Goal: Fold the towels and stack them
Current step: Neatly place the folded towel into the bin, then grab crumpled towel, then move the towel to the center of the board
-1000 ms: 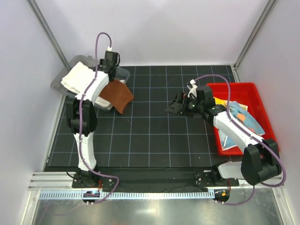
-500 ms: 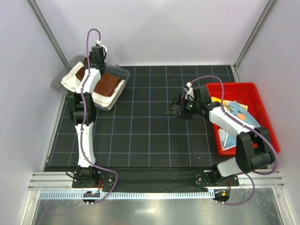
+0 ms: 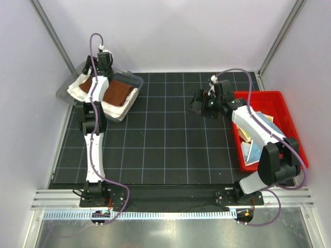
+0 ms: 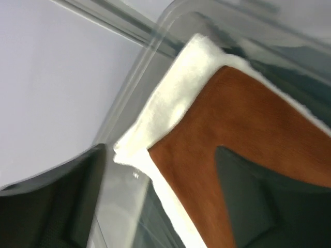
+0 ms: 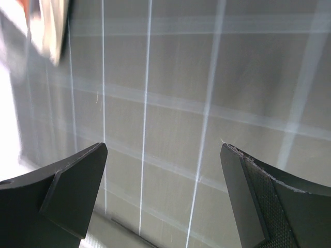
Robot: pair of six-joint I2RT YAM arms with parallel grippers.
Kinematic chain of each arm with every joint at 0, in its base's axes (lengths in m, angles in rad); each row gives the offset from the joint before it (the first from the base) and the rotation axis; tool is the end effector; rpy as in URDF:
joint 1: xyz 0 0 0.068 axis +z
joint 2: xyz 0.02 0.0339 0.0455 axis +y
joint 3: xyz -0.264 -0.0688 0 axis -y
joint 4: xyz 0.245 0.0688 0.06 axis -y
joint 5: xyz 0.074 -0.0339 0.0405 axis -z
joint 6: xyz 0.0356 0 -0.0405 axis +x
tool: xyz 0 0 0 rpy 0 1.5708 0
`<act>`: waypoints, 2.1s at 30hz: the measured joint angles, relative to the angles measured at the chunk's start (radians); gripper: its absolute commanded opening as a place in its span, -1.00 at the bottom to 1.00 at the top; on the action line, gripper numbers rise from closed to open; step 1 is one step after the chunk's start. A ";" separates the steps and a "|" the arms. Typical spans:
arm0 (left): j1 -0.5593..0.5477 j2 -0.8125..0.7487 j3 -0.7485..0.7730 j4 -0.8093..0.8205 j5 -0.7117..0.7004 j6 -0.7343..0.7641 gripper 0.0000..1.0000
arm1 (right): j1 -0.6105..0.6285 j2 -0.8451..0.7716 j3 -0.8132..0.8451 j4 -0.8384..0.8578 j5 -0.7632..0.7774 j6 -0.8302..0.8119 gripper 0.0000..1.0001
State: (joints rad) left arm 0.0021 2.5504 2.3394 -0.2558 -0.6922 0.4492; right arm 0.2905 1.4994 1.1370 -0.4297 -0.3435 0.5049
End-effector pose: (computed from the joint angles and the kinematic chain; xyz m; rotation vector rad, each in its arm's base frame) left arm 0.5818 0.0239 0.2224 0.0103 2.0602 0.9840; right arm 0.3099 0.1052 0.2695 0.0884 2.4443 0.7778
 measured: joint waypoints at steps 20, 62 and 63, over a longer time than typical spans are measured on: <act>-0.557 -0.887 -0.619 -0.331 0.668 -0.708 0.99 | -0.623 0.278 0.248 -0.294 0.748 0.017 0.86; -0.542 -1.400 -1.163 -0.344 0.543 -0.897 0.89 | 0.230 -0.136 -0.281 -0.049 0.103 0.018 -0.80; -0.542 -1.398 -1.196 -0.344 0.550 -0.908 0.88 | 0.272 -0.133 -0.311 -0.036 0.097 0.023 -0.79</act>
State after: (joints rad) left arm -0.5404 1.1522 1.1431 -0.5995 -0.1417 -0.4583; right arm 0.5625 1.3663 0.8257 -0.4660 -0.2470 0.5278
